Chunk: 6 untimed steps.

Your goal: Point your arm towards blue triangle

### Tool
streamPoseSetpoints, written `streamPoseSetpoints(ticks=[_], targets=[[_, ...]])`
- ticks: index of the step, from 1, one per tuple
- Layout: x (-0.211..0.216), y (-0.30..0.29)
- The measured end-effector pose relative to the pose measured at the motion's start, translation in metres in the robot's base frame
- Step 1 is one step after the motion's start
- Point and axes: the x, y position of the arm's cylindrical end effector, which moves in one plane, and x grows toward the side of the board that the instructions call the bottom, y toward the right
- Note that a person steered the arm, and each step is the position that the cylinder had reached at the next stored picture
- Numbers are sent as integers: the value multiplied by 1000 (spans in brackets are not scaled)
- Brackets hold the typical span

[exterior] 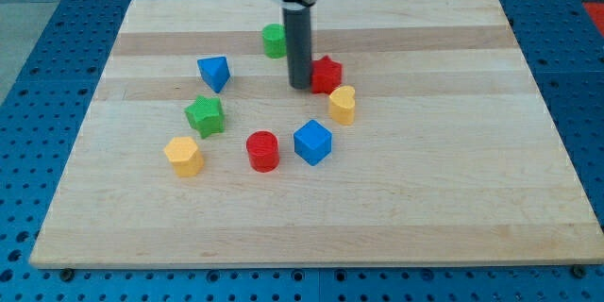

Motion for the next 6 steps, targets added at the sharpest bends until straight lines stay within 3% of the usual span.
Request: streamPoseSetpoints(ticks=[2,5,6], targets=[[0,30],[1,-132],[1,-135]])
